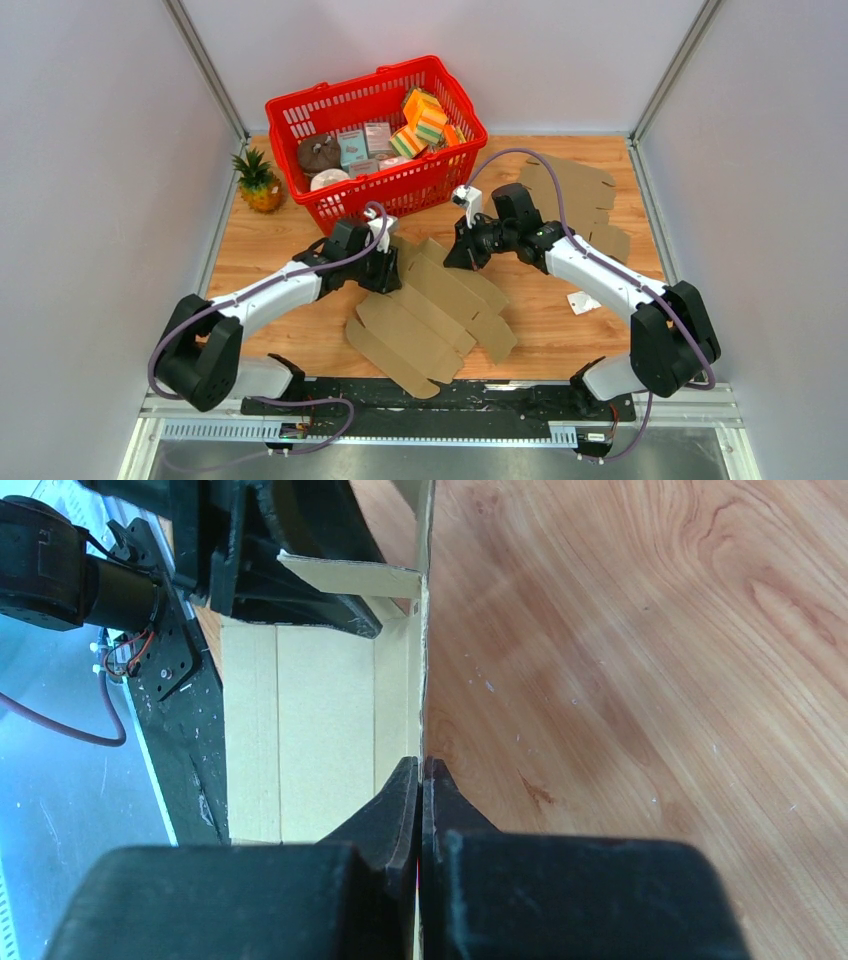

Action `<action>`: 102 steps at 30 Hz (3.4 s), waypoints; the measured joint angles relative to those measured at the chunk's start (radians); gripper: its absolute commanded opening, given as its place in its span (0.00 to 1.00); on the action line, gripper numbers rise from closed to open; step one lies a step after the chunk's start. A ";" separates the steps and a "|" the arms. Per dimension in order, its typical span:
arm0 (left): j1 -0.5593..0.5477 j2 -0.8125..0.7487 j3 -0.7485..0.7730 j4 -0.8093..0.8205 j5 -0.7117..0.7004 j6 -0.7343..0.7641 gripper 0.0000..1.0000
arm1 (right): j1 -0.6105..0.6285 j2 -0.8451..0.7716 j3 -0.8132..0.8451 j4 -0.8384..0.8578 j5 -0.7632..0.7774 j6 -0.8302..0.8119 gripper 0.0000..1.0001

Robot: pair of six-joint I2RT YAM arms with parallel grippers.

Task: Fold the paper box

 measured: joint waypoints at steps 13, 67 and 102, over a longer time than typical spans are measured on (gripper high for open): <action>-0.173 -0.058 -0.112 0.286 -0.132 -0.198 0.46 | 0.000 0.000 -0.003 0.008 0.013 0.002 0.00; -0.284 0.003 0.061 0.302 -0.566 -0.009 0.00 | 0.133 0.132 0.311 -0.371 0.750 0.120 0.61; -0.459 -0.023 -0.200 0.762 -0.909 -0.014 0.00 | 0.146 -0.058 -0.055 -0.068 0.771 1.739 0.47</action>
